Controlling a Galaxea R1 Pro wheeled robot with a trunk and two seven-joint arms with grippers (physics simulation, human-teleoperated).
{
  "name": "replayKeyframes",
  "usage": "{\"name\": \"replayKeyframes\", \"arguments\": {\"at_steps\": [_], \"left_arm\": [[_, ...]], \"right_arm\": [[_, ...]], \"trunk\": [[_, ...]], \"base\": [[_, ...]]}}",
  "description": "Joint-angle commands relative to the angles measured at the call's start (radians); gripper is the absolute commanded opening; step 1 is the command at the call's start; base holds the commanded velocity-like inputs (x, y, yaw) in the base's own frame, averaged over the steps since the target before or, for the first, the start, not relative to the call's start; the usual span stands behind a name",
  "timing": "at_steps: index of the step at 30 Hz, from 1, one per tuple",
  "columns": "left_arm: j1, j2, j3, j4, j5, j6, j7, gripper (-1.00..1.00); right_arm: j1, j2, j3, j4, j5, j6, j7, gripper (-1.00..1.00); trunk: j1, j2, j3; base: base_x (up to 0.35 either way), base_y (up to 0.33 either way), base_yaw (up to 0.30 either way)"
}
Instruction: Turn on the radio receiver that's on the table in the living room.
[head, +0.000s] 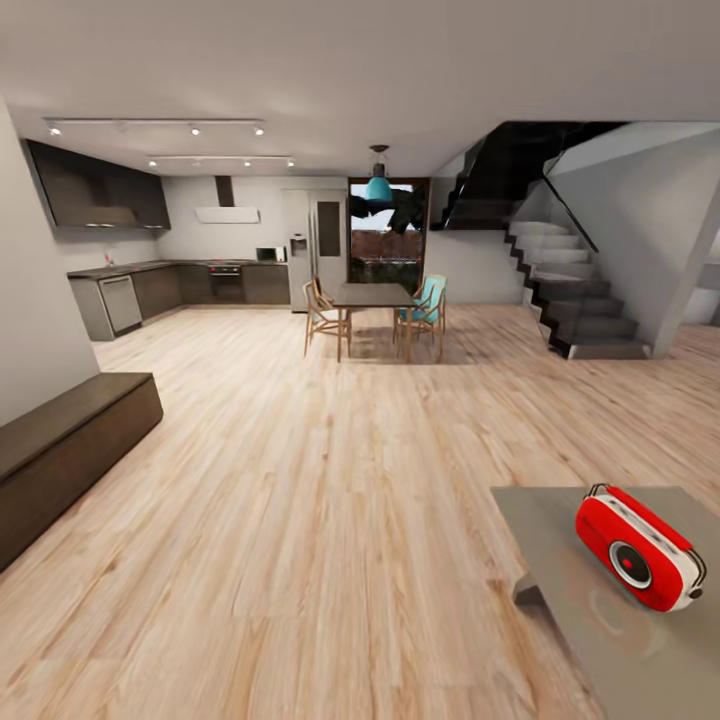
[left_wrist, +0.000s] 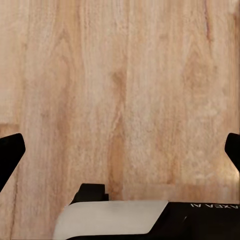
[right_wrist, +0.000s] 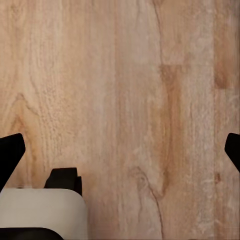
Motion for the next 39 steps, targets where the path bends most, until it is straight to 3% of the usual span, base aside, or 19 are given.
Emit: {"name": "replayKeyframes", "arguments": {"at_steps": [1, 25, 34, 37, 39], "left_arm": [[0.0, 0.0, 0.0, 0.0, 0.0, 0.0, 0.0, 1.0], [0.0, 0.001, 0.0, 0.0, 0.001, 0.0, 0.002, 1.0], [0.0, 0.003, 0.0, 0.0, 0.003, 0.0, 0.001, 1.0], [0.0, 0.003, 0.0, 0.0, 0.003, 0.0, 0.002, 1.0], [0.0, 0.004, 0.0, 0.0, 0.002, 0.0, 0.002, 1.0]], "right_arm": [[0.0, 0.0, 0.0, 0.0, 0.0, 0.0, 0.0, 1.0], [0.0, 0.0, 0.0, 0.007, 0.0, -0.001, 0.0, 1.0], [0.0, 0.0, 0.001, 0.009, 0.005, -0.002, 0.0, 1.0], [-0.001, 0.0, -0.002, -0.004, 0.009, 0.0, 0.001, 1.0], [-0.001, 0.0, -0.002, -0.073, 0.015, 0.005, 0.004, 1.0]], "trunk": [[0.0, 0.0, 0.0], [0.0, 0.0, 0.0], [0.0, 0.0, 0.0], [0.0, 0.0, 0.0], [0.0, 0.0, 0.0]], "base": [[0.291, -0.203, 0.0], [0.252, -0.233, 0.0], [0.075, -0.069, 0.0], [0.002, -0.002, 0.0], [0.0, 0.0, 0.0]]}}
